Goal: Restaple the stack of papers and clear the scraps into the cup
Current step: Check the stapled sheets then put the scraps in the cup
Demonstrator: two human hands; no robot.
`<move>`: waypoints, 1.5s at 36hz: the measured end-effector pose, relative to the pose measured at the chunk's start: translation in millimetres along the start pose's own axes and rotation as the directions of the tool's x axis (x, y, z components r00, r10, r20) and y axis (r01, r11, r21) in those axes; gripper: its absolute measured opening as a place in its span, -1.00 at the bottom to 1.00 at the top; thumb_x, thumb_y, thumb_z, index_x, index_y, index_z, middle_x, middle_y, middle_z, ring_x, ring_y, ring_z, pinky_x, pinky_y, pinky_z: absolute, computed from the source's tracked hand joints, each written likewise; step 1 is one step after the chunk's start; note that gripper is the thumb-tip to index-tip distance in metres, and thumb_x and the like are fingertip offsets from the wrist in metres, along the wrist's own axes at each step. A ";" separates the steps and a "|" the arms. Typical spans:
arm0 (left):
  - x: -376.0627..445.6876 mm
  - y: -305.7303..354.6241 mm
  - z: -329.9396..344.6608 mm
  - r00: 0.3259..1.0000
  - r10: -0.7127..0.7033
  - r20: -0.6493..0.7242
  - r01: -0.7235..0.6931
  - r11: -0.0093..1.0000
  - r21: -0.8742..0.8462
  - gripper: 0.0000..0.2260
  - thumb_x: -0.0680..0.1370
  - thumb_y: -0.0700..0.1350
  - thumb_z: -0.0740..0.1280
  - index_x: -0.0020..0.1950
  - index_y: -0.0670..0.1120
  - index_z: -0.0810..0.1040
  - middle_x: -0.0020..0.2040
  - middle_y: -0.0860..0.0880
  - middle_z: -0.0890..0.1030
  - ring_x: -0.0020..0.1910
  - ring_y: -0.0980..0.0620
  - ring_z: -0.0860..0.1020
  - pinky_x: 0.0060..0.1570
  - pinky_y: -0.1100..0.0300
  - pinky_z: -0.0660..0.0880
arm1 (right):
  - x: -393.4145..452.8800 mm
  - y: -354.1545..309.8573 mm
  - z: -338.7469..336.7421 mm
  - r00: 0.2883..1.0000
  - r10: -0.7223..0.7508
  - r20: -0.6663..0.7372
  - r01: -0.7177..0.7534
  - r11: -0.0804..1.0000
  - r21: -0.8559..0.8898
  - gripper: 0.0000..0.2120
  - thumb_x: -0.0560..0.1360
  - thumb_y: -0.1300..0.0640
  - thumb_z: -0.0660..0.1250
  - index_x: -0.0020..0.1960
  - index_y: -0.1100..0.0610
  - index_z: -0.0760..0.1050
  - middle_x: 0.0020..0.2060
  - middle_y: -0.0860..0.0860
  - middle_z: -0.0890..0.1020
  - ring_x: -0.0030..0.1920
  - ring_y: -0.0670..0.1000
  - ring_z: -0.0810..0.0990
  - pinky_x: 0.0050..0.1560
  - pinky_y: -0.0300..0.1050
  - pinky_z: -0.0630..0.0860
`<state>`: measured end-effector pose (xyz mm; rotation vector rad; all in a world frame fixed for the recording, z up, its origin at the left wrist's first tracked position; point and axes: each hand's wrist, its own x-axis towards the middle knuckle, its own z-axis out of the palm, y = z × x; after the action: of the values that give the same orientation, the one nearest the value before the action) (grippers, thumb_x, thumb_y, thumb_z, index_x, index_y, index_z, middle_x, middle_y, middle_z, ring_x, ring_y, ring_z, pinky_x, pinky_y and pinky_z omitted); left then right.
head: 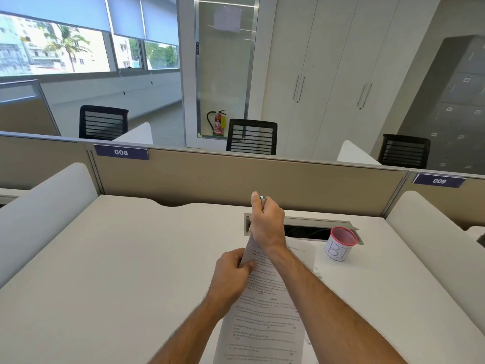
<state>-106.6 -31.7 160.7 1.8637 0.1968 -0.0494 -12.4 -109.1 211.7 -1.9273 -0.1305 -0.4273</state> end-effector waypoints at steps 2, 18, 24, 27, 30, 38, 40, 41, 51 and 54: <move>0.5 0.7 -0.1 1.000 0.013 -0.006 -0.013 1.000 0.025 -0.84 0.66 -0.08 0.28 0.06 0.06 0.66 -0.05 0.13 0.73 -0.12 0.01 0.73 -0.01 0.06 0.68 | 0.3 1.7 1.0 1.000 -0.008 -0.026 0.008 1.000 0.000 -0.55 0.68 -0.10 0.16 -0.33 0.08 0.30 -0.46 -0.06 0.40 -0.44 -0.04 0.37 -0.46 -0.13 0.36; 14.4 -10.1 -10.3 0.999 -0.037 -0.014 0.036 0.997 -0.067 -0.83 0.65 -0.09 0.30 0.16 0.02 0.66 -0.05 0.07 0.76 -0.17 0.03 0.75 -0.08 -0.03 0.71 | 18.3 18.0 -1.7 0.963 0.265 0.055 -0.271 0.941 0.203 -0.54 0.61 -0.26 0.17 -0.23 0.10 0.38 -0.36 -0.01 0.52 -0.28 0.17 0.63 -0.17 0.10 0.62; 24.8 -14.5 -15.2 0.998 -0.050 -0.030 0.048 0.997 -0.065 -0.83 0.65 -0.09 0.30 0.17 0.00 0.66 -0.04 0.06 0.75 -0.15 0.01 0.75 -0.08 -0.04 0.71 | 20.5 20.7 -4.2 0.964 0.262 0.042 -0.264 0.935 0.236 -0.59 0.64 -0.22 0.15 -0.19 0.09 0.38 -0.39 -0.02 0.54 -0.34 0.12 0.67 -0.21 0.09 0.63; 30.1 -14.2 -16.1 0.997 -0.055 -0.044 0.053 0.997 -0.056 -0.84 0.65 -0.08 0.30 0.17 0.00 0.65 -0.03 0.06 0.74 -0.15 0.00 0.75 -0.09 -0.03 0.71 | 21.6 22.1 -5.1 0.972 0.236 0.021 -0.234 0.944 0.233 -0.60 0.66 -0.21 0.13 -0.14 0.09 0.38 -0.40 -0.03 0.56 -0.33 0.13 0.67 -0.27 0.03 0.61; 34.4 -14.1 -17.3 0.997 -0.050 -0.057 0.047 0.998 -0.048 -0.84 0.66 -0.07 0.30 0.17 0.03 0.64 -0.02 0.06 0.74 -0.15 -0.01 0.74 -0.09 -0.02 0.71 | 24.5 25.2 -4.5 0.973 0.231 -0.003 -0.224 0.944 0.241 -0.59 0.66 -0.24 0.08 -0.09 0.09 0.39 -0.40 0.01 0.63 -0.35 0.10 0.69 -0.32 -0.07 0.59; 48.9 -21.0 -24.4 0.998 -0.034 -0.061 0.030 0.998 -0.054 -0.86 0.66 -0.06 0.30 0.14 0.06 0.64 0.00 0.08 0.74 -0.13 -0.03 0.74 -0.07 -0.06 0.71 | 46.2 43.5 -7.7 0.947 0.285 -0.150 -0.230 0.923 0.308 -0.59 0.68 -0.20 0.03 0.00 0.10 0.43 -0.30 0.10 0.72 -0.29 0.07 0.68 -0.26 -0.20 0.50; 55.4 -22.6 -27.7 0.997 -0.026 -0.067 0.023 0.999 -0.045 -0.87 0.66 -0.05 0.30 0.13 0.04 0.64 -0.01 0.07 0.74 -0.14 -0.02 0.74 -0.09 -0.05 0.71 | 49.8 48.5 -9.2 0.940 0.302 -0.156 -0.242 0.917 0.318 -0.60 0.68 -0.19 0.04 -0.01 0.10 0.44 -0.33 0.09 0.68 -0.34 0.06 0.64 -0.27 -0.19 0.51; 59.3 -23.7 -29.5 0.997 -0.022 -0.073 0.019 0.999 -0.045 -0.87 0.66 -0.06 0.31 0.12 0.02 0.65 -0.02 0.05 0.74 -0.15 -0.02 0.75 -0.09 -0.05 0.71 | 51.6 52.2 -10.3 0.939 0.312 -0.147 -0.251 0.911 0.329 -0.59 0.68 -0.20 0.05 -0.01 0.11 0.45 -0.35 0.08 0.65 -0.36 0.05 0.63 -0.27 -0.17 0.54; 95.3 -37.7 -37.6 0.990 0.003 -0.139 0.005 0.998 0.061 -0.76 0.64 -0.06 0.33 0.28 0.14 0.43 0.06 0.10 0.66 -0.20 -0.04 0.73 -0.36 0.19 0.65 | 71.1 112.3 0.4 0.864 0.497 0.077 -0.503 0.859 0.093 -0.68 0.69 -0.08 0.03 0.12 0.13 0.43 -0.14 0.06 0.52 -0.23 0.04 0.52 -0.35 -0.11 0.46; 105.3 -43.2 -38.7 0.990 0.004 -0.143 0.011 0.995 0.102 -0.72 0.64 -0.06 0.33 0.30 0.18 0.36 0.06 0.10 0.65 -0.22 -0.03 0.72 -0.39 0.23 0.62 | 74.0 138.2 4.6 0.817 0.559 0.143 -0.559 0.828 -0.044 -0.78 0.68 0.01 0.02 0.00 0.06 0.39 -0.20 0.00 0.45 -0.24 -0.01 0.42 -0.35 -0.15 0.38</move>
<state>-12.4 29.0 117.3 1.9712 0.3017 0.0726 97.2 -166.9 115.6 -1.8886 0.3395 0.1176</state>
